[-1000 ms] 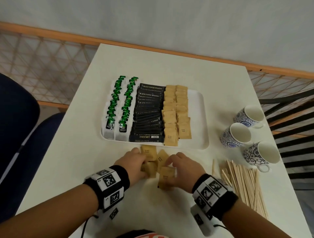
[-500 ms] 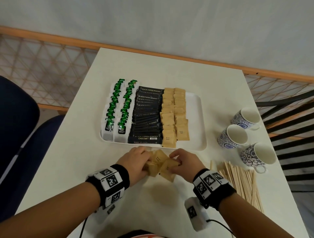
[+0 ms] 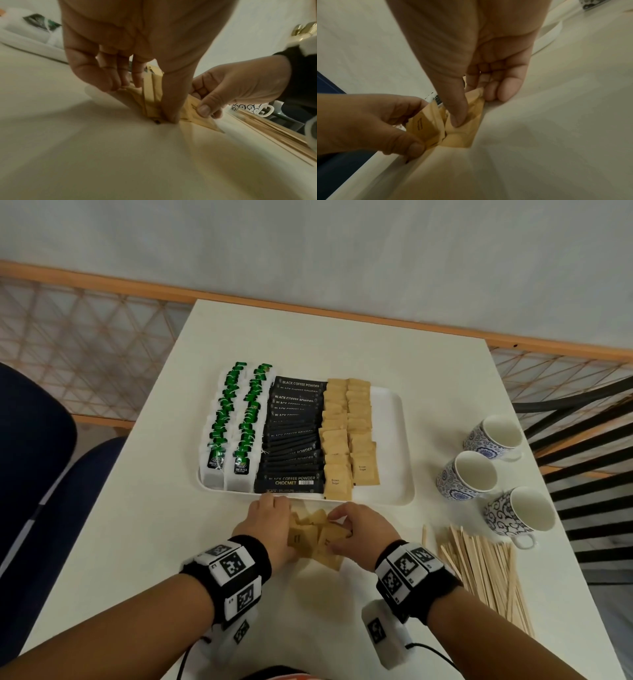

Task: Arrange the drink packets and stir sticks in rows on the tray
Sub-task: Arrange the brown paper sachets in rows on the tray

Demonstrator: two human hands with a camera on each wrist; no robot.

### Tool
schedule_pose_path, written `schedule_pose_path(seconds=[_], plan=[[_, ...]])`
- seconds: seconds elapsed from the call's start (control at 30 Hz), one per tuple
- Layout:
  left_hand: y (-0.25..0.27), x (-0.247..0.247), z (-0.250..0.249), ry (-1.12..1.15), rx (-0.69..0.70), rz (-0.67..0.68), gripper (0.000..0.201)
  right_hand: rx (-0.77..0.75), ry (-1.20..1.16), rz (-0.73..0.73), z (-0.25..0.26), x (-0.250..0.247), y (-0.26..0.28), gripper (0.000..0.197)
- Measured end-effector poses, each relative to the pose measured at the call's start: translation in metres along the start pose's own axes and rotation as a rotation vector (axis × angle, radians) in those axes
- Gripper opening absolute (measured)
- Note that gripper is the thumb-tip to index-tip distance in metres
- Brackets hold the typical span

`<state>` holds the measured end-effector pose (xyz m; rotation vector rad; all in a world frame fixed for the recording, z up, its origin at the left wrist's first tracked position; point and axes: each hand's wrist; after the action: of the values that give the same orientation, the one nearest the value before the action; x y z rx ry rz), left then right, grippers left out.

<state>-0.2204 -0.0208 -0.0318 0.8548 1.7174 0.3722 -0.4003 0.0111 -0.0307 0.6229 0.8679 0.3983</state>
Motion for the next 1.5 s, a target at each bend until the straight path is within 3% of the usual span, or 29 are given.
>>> schedule_pose_path(seconds=[0.1,0.23,0.43,0.7,0.77,0.93,1.13,1.33,1.5], plan=[[0.0,-0.007,0.0,0.003,-0.073,0.072,0.058,-0.024,0.023,0.003,0.001,0.001,-0.001,0.044],[-0.001,-0.008,0.002,0.068,-0.015,0.132,0.035,-0.047,0.07,0.009,0.003,0.002,-0.004,0.036],[0.0,-0.007,0.001,0.213,0.147,0.108,0.072,-0.101,0.077,0.017,0.001,0.006,-0.003,0.032],[-0.008,-0.004,-0.012,0.169,0.236,0.132,0.03,-0.15,-0.042,0.038,-0.007,-0.004,0.005,0.019],[-0.009,-0.004,-0.011,0.232,0.271,0.124,0.026,-0.161,-0.11,-0.012,-0.014,-0.019,0.007,0.02],[-0.015,-0.008,0.0,0.459,0.246,0.122,0.027,-0.165,-0.327,-0.311,-0.038,-0.072,-0.005,0.03],[-0.023,-0.015,-0.002,0.877,0.191,0.124,0.024,-0.056,-0.307,-0.248,-0.04,-0.082,-0.033,0.016],[-0.031,-0.018,-0.007,1.037,0.166,0.131,0.024,-0.061,-0.205,-0.337,-0.039,-0.08,-0.05,0.02],[-0.033,-0.022,-0.012,1.124,0.164,0.134,0.023,-0.067,-0.263,-0.36,-0.042,-0.08,-0.059,0.038]])
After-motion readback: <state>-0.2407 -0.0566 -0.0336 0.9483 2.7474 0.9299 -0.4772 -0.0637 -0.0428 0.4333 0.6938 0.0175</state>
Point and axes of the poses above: each hand's wrist, its own y-axis away from the middle knuckle, its own x-axis out of the palm, z = x × y, and after that the axes turned 11 degrees about z, right-handed
